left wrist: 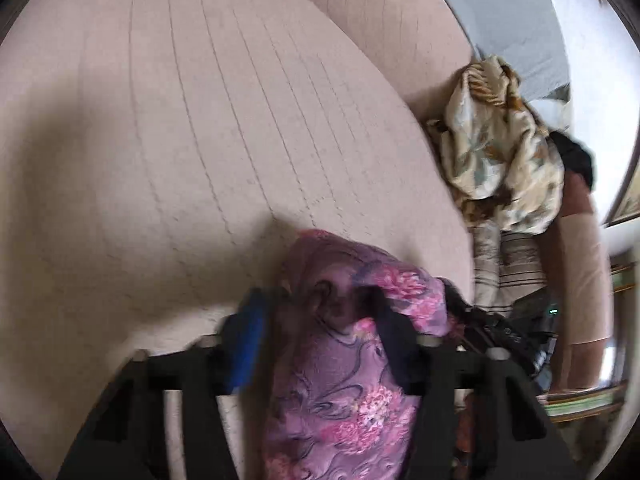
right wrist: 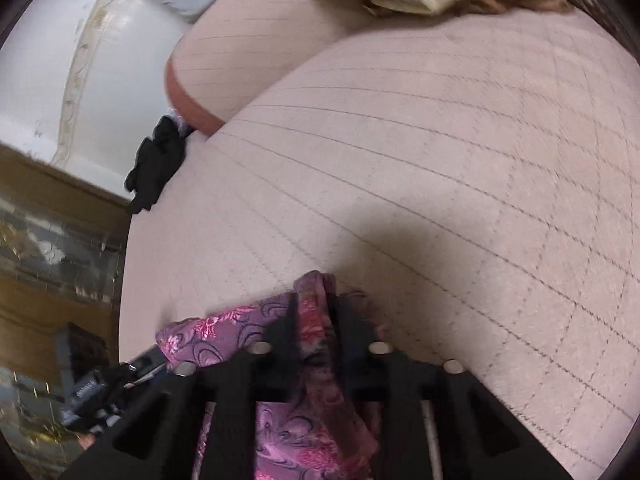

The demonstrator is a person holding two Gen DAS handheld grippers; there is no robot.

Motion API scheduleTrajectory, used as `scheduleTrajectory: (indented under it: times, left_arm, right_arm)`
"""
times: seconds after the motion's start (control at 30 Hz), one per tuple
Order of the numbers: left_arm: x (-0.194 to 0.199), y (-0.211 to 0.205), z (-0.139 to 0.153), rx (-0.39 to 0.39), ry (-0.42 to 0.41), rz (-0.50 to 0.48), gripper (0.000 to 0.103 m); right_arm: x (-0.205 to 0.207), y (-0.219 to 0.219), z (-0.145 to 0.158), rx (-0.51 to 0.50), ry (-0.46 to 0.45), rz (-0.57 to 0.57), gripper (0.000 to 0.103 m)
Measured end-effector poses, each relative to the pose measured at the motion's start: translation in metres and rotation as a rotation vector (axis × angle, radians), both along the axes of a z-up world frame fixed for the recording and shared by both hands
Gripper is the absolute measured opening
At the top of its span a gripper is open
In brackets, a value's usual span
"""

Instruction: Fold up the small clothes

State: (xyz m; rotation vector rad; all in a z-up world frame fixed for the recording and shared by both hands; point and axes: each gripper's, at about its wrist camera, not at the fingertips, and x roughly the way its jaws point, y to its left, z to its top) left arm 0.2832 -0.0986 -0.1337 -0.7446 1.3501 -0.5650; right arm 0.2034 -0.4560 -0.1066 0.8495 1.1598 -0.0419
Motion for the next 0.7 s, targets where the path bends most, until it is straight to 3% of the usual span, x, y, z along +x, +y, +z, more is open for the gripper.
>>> scheduleTrajectory:
  times: [0.13,0.2,0.27,0.3,0.33,0.4,0.53,0.7]
  left_arm:
    - [-0.005,0.005,0.006,-0.005,-0.028,0.012,0.021]
    - [-0.007,0.0,0.011,0.035,-0.051,0.007,0.021]
    - [-0.008,-0.003,0.012,0.065,-0.069,0.005,0.021]
    - [-0.008,-0.003,0.013,0.076,-0.074,0.006,0.023]
    - [-0.009,-0.003,0.015,0.086,-0.081,0.003,0.025]
    - [-0.012,-0.002,0.021,0.125,-0.093,0.002,0.031]
    - [-0.017,0.0,0.023,0.098,-0.078,0.009,0.066]
    - [-0.019,-0.015,0.0,0.088,-0.018,-0.06,0.068]
  right_arm:
    - [-0.004,-0.017,-0.007,0.008,0.036,-0.075,0.008]
    - [0.002,-0.011,-0.022,-0.015,0.104,-0.045,0.008]
    - [0.007,-0.007,-0.018,-0.052,0.094,-0.035,0.009]
    - [0.009,-0.007,-0.012,-0.065,0.079,-0.034,0.021]
    - [0.007,-0.008,-0.006,-0.072,0.065,-0.04,0.03]
    - [-0.002,-0.01,0.007,-0.083,0.033,-0.066,0.067]
    - [-0.021,-0.008,0.014,-0.011,-0.001,-0.049,0.073]
    - [-0.012,0.006,-0.028,0.151,0.082,0.003,0.074]
